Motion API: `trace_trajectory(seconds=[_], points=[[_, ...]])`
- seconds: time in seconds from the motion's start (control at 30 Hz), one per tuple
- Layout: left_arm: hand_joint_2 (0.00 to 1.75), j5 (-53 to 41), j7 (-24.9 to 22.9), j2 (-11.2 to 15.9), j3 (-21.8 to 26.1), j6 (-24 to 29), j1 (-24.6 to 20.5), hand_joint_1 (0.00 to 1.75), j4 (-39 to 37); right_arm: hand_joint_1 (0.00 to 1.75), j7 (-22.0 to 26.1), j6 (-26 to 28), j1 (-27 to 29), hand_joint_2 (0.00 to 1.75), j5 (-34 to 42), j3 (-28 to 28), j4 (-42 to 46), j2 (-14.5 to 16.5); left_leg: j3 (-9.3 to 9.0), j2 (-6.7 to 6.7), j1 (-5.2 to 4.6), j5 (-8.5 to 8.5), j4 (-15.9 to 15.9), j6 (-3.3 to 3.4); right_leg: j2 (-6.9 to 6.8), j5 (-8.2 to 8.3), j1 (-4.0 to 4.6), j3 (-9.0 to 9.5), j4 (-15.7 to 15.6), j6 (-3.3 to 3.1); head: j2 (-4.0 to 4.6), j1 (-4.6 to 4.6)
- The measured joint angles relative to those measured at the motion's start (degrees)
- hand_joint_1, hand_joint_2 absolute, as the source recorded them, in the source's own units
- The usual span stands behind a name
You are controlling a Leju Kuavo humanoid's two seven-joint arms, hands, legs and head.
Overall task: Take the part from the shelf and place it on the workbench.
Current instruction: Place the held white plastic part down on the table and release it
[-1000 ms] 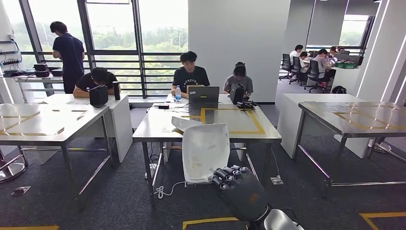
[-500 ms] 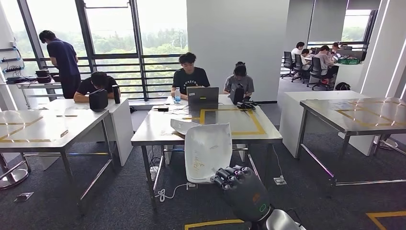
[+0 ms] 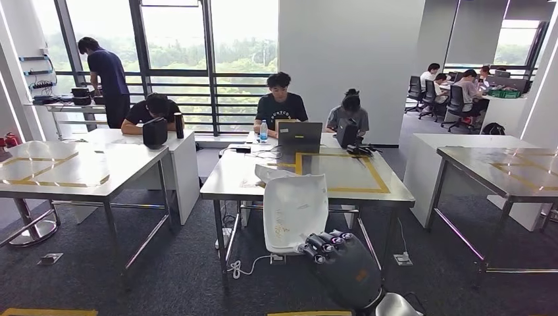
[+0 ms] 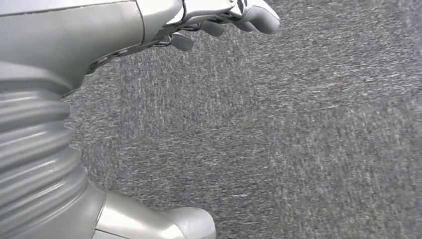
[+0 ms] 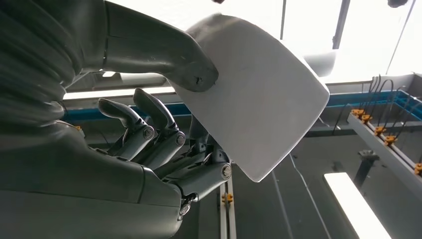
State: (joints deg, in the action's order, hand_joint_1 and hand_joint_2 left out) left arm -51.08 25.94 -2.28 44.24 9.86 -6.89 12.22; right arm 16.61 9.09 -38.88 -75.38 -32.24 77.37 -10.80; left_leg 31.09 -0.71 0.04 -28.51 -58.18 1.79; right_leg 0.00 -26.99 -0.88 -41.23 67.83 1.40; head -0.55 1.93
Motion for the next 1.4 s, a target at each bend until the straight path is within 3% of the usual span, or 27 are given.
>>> trace_trajectory(seconds=[0.03,0.1,0.23,0.3,0.37,0.4,0.43,0.47,0.53,0.57,0.6,0.67,0.77,0.83,0.9,0.93,0.97,1.03,1.1,1.17,1.27,1.33,1.4], points=[[1.75,0.0,0.0,0.0,0.0,0.0,0.0,0.00,0.0,1.75,0.0,0.0,0.0,1.75,0.0,0.0,0.0,0.0,-0.63,-0.03,-0.06,-0.49,0.0,-0.17,-0.01,2.12,0.17,1.38,-3.9,-0.37,0.00,-0.03],[1.75,0.0,-0.1,-0.1,0.0,-0.1,-0.1,0.00,0.0,1.75,0.0,0.0,-0.1,1.75,0.0,0.0,0.0,0.0,-1.20,-0.11,-0.14,-1.30,0.1,-0.75,-0.06,3.58,0.61,3.26,-8.9,-0.95,-0.01,-0.16],[1.75,0.0,-0.1,-0.1,0.0,-0.1,-0.1,0.00,0.0,1.75,0.0,0.0,-0.1,1.75,0.0,0.1,0.0,-0.1,-1.11,-0.02,-0.21,-1.30,-2.3,-2.18,0.09,2.86,0.44,5.18,-10.0,-2.31,-0.01,-0.43],[1.75,0.0,-0.1,-0.1,0.0,-0.2,-0.1,0.00,0.0,1.75,0.0,0.0,-0.3,1.75,0.0,0.1,0.0,-0.1,1.85,0.11,-0.07,-2.39,-7.5,-2.75,0.03,2.04,0.27,6.67,-10.2,-2.95,0.00,-0.49],[1.75,0.0,-0.1,-0.1,0.0,-0.2,-0.1,0.00,0.0,1.75,0.0,-0.1,-0.4,1.75,0.1,0.1,0.0,-0.1,6.33,0.21,0.11,-5.04,-13.9,-3.24,0.05,1.08,0.27,7.73,-10.2,-3.15,0.00,-0.55],[1.75,0.0,-0.2,-0.1,0.0,-0.2,0.0,0.00,0.0,1.75,0.1,-0.3,-0.3,1.75,0.2,0.1,0.0,-0.1,8.20,0.26,0.18,-5.94,-15.8,-3.38,0.10,0.61,0.27,8.23,-10.2,-3.13,0.00,-0.59],[1.75,0.0,-0.2,-0.1,0.0,-0.2,0.1,0.00,0.0,1.75,0.2,-0.5,-0.3,1.75,0.5,0.1,-0.1,-0.1,9.30,0.29,0.23,-5.80,-16.1,-3.41,0.14,0.12,0.27,8.82,-10.2,-3.08,-0.01,-0.62],[1.75,0.0,-0.2,-0.1,0.0,-0.2,0.1,0.00,0.0,1.75,0.3,-0.8,-0.3,1.75,0.8,0.1,-0.1,-0.1,9.48,0.33,0.25,-4.39,-14.4,-3.38,0.17,-0.39,0.27,9.49,-10.2,-2.99,-0.01,-0.64],[1.75,0.0,-0.1,-0.1,0.0,-0.2,0.2,0.00,0.0,1.75,0.5,-1.1,-0.5,1.75,1.4,0.1,-0.2,0.0,7.75,0.41,0.20,1.41,-6.9,-2.99,0.15,-1.49,0.28,10.88,-10.2,-2.72,0.00,-0.67],[1.75,0.0,-0.1,0.0,0.0,-0.2,0.2,0.00,0.0,1.75,0.6,-1.3,-0.6,1.75,1.7,0.1,-0.2,0.1,6.86,0.48,0.07,3.51,-3.4,-2.70,0.17,-1.99,0.33,11.42,-10.1,-2.51,0.00,-0.65],[1.75,0.0,-0.1,0.0,0.0,-0.2,0.3,0.00,0.0,1.75,0.7,-1.4,-0.6,1.75,1.9,0.1,-0.3,0.1,6.16,0.53,-0.07,4.90,-1.2,-2.35,0.20,-2.48,0.40,11.71,-10.1,-2.23,0.00,-0.65],[1.75,0.0,-0.1,0.0,0.0,-0.2,0.4,0.00,0.0,1.75,0.8,-1.5,-0.7,1.75,2.2,0.1,-0.4,0.2,5.82,0.52,-0.28,4.92,-0.3,-1.79,0.26,-3.22,0.52,11.95,-10.1,-1.57,0.00,-0.70],[1.75,0.0,0.0,0.0,0.0,-0.1,0.4,0.00,0.0,1.75,0.8,-1.5,-1.0,1.75,2.4,0.3,-0.4,0.3,4.91,0.37,0.07,4.78,0.1,-0.86,0.25,-4.64,0.54,11.48,-8.7,-0.72,-0.01,-0.85],[1.75,0.0,0.1,0.0,0.0,0.0,0.4,0.00,0.0,1.75,0.8,-1.5,-1.1,1.75,2.5,0.4,-0.4,0.3,4.19,0.37,0.15,4.20,0.3,-0.25,0.22,-6.89,0.48,7.84,-2.3,-0.37,-0.01,-0.98],[1.75,0.0,0.1,0.0,0.0,0.0,0.5,0.00,0.0,1.75,0.8,-1.6,-0.8,1.75,2.6,0.4,-0.5,0.3,3.47,0.34,0.12,3.40,0.3,0.01,0.21,-8.59,0.43,2.41,5.4,-0.19,-0.01,-1.01],[1.75,0.0,0.1,0.0,0.0,0.0,0.5,0.00,0.0,1.75,0.8,-1.7,-0.6,1.75,2.7,0.4,-0.6,0.3,2.97,0.29,0.10,2.95,0.3,0.02,0.21,-7.98,0.43,0.57,7.1,-0.19,0.00,-1.00],[1.75,0.0,0.1,0.0,0.0,0.0,0.6,0.00,0.0,1.75,0.8,-1.7,-0.5,1.75,2.7,0.4,-0.7,0.3,2.36,0.21,0.10,2.46,0.2,-0.03,0.21,-6.06,0.43,-0.01,6.2,-0.26,-0.01,-1.02],[1.75,0.0,0.2,0.0,0.0,0.0,0.6,0.00,0.0,1.75,0.8,-1.8,-0.5,1.75,3.0,0.5,-0.8,0.3,1.19,0.03,0.10,1.34,0.1,-0.29,0.18,-0.10,0.47,1.76,-1.1,-0.62,-0.01,-1.12],[1.75,-0.1,0.2,-0.1,0.0,0.0,0.5,0.00,0.0,1.75,0.8,-2.0,-0.7,1.75,3.3,0.6,-0.8,0.3,0.48,-0.10,-0.05,0.31,-0.2,-0.84,0.18,3.09,0.72,4.28,-7.9,-1.07,0.00,-1.12],[1.75,-0.2,0.2,-0.1,0.0,0.0,0.5,0.00,0.0,1.75,0.9,-2.2,-0.9,1.75,3.7,0.8,-0.9,0.4,0.19,-0.18,-0.08,-0.18,-0.1,-1.47,0.23,2.89,1.01,5.07,-9.5,-1.51,0.00,-1.09],[1.75,-0.3,0.2,-0.1,0.0,0.0,0.4,0.00,0.1,1.75,0.8,-2.4,-1.0,1.75,4.2,1.2,-0.9,0.4,0.19,-0.06,-0.05,-1.13,-1.0,-2.53,0.30,2.59,0.66,5.94,-10.1,-2.32,-0.01,-1.06],[1.75,-0.4,0.2,0.0,0.0,0.0,0.3,0.00,0.2,1.75,0.8,-2.4,-1.0,1.75,4.4,1.3,-0.9,0.4,2.94,0.11,0.14,-3.36,-6.4,-3.23,0.24,2.22,0.34,6.90,-10.5,-2.84,0.00,-0.97],[1.75,-0.4,0.2,0.1,0.0,-0.1,0.4,0.00,0.1,1.75,0.8,-2.4,-0.7,1.75,4.6,1.3,-0.9,0.4,7.69,0.26,0.43,-5.54,-14.0,-3.77,0.22,1.59,0.28,7.57,-10.5,-3.01,0.00,-0.84]])
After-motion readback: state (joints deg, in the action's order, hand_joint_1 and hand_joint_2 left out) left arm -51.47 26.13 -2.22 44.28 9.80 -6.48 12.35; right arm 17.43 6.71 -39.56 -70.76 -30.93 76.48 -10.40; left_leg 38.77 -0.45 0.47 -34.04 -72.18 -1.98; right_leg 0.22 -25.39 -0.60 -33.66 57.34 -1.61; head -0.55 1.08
